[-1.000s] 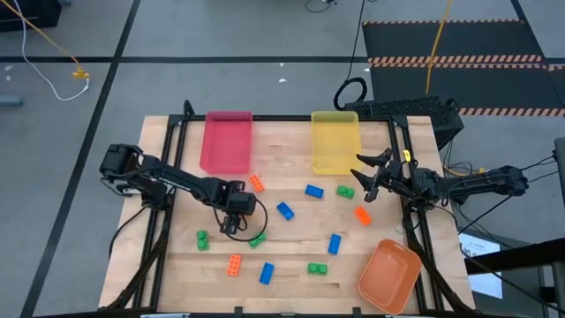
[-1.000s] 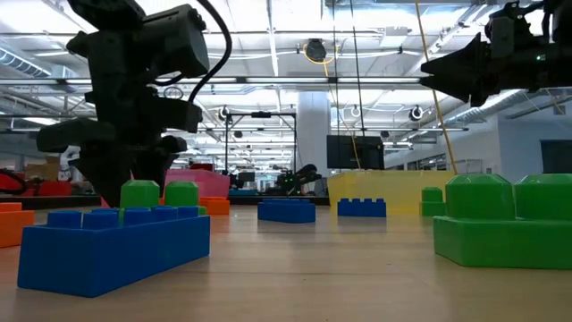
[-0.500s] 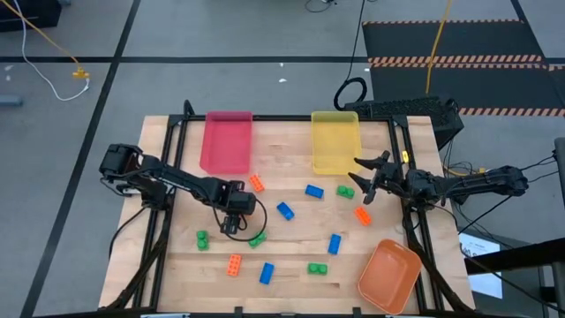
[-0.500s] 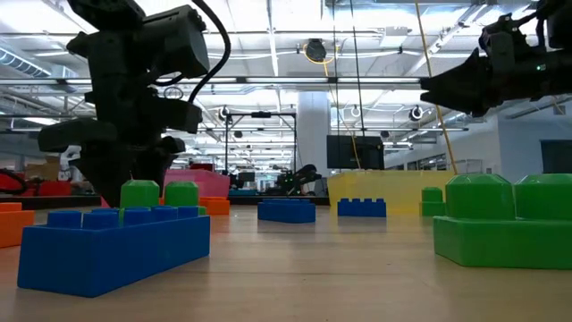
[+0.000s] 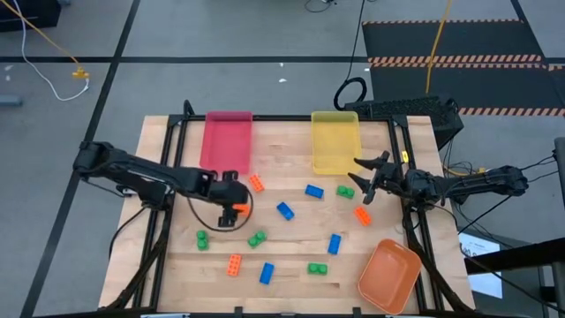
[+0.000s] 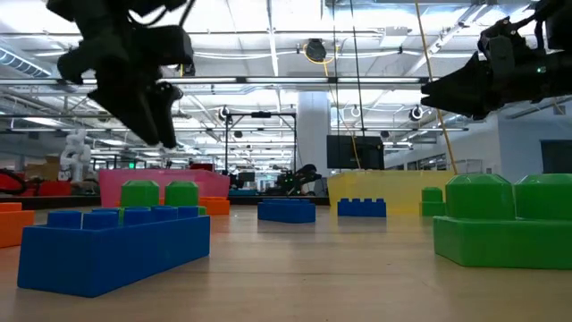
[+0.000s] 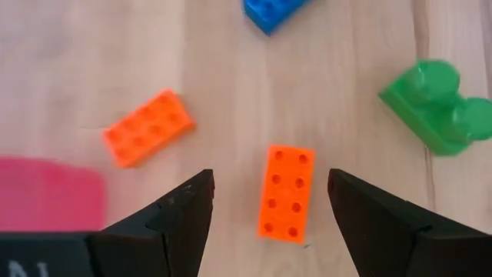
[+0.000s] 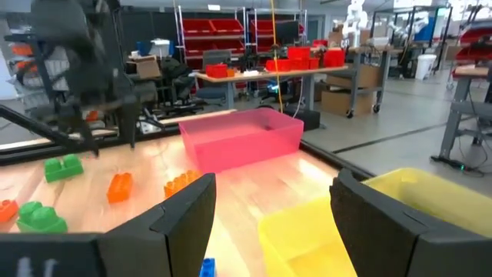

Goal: Sort & place blocks by color
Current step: Put the top right green game piece into the yellow bin

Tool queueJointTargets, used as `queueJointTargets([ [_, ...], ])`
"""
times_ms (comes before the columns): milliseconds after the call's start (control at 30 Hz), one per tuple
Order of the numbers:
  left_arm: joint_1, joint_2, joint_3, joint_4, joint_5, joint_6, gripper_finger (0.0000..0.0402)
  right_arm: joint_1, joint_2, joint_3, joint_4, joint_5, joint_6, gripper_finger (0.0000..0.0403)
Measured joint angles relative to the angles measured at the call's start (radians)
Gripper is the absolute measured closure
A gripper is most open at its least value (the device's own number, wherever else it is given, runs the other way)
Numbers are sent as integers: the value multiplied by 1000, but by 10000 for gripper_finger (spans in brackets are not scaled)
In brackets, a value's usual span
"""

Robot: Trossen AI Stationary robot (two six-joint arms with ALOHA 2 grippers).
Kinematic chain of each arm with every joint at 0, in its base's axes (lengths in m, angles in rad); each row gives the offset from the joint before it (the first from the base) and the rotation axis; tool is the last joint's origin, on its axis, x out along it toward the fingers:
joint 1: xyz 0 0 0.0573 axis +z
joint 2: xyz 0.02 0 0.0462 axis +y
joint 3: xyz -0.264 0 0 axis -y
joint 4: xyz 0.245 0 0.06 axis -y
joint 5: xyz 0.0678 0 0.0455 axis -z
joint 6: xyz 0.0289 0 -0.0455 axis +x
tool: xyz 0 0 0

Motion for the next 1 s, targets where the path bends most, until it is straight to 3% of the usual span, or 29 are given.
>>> queueJointTargets([
  [167, 0, -104, 0, 58, -23, 4, 147, 0, 68, 0, -196, 23, 114, 161],
  [300, -1, -154, 0, 153, -23, 46, 147, 0, 171, 68, -226, -19, 132, 161],
  [367, 0, -168, 1, 203, -23, 65, 147, 3, 233, 173, -285, -36, 95, 161],
  [567, 4, -175, 1, 259, -22, 85, 147, 5, 517, 622, -813, -46, 77, 161],
  [700, 4, -177, -45, 327, -22, 85, 147, 2, 708, 812, -1072, -120, 131, 161],
  [833, 3, -212, -146, 416, -21, 64, 147, 0, 851, 853, -1235, -192, 188, 161],
  [1000, 3, -303, -284, 531, -20, 25, 147, 0, 944, 831, -1265, -221, 238, 161],
])
